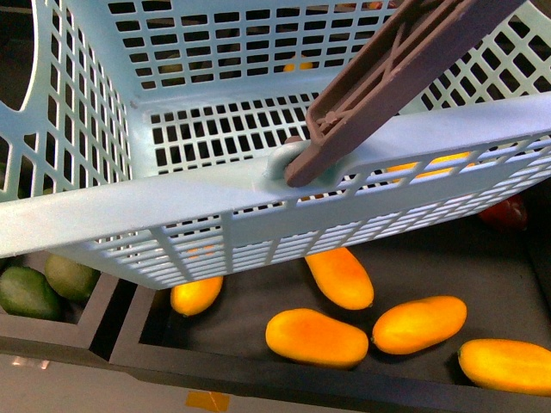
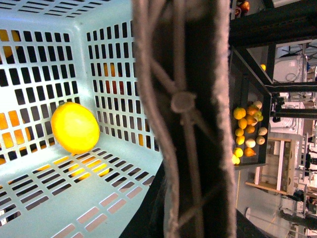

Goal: Pick lemon and mango into basket

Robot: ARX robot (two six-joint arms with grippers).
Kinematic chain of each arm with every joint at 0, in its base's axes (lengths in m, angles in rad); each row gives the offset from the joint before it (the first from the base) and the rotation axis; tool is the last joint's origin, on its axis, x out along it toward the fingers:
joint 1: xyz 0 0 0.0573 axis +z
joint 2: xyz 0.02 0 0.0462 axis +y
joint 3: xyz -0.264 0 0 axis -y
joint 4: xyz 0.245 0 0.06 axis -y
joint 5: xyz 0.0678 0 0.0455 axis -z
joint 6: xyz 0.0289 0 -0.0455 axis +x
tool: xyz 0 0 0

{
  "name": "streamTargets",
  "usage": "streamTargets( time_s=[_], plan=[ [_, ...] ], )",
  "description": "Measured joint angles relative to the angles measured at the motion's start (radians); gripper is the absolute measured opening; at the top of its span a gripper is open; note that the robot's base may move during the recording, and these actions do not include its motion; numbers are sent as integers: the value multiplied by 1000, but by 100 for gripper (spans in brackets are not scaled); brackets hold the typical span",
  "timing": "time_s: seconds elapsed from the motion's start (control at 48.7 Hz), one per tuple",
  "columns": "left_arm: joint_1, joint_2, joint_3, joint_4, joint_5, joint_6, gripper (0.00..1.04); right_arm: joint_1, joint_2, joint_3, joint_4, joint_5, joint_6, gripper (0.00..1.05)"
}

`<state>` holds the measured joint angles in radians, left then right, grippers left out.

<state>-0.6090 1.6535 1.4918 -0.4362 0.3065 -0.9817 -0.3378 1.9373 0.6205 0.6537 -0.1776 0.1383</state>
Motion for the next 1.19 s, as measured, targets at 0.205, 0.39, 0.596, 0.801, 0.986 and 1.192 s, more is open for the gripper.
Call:
streamTargets(
  time_s=[0.205, 0.39, 0.596, 0.801, 0.986, 1.192],
  plan=[
    [0, 0, 0, 0, 1, 0, 6, -16, -368, -50, -133, -11, 115, 62],
    [0, 0, 0, 0, -1, 0, 6, 73, -643, -35, -266, 29, 203, 62],
    [0, 0, 0, 0, 0, 0, 6, 284, -799, 68, -352, 164, 254, 62],
    [0, 0, 0, 0, 0, 0, 6, 520, -725, 154, -362, 283, 257, 62],
    [0, 0, 0, 0, 0, 0, 6, 696, -566, 216, -354, 372, 243, 62],
    [1, 0, 0, 0, -8, 1, 6, 709, -519, 239, -354, 438, 250, 84]
  ],
)
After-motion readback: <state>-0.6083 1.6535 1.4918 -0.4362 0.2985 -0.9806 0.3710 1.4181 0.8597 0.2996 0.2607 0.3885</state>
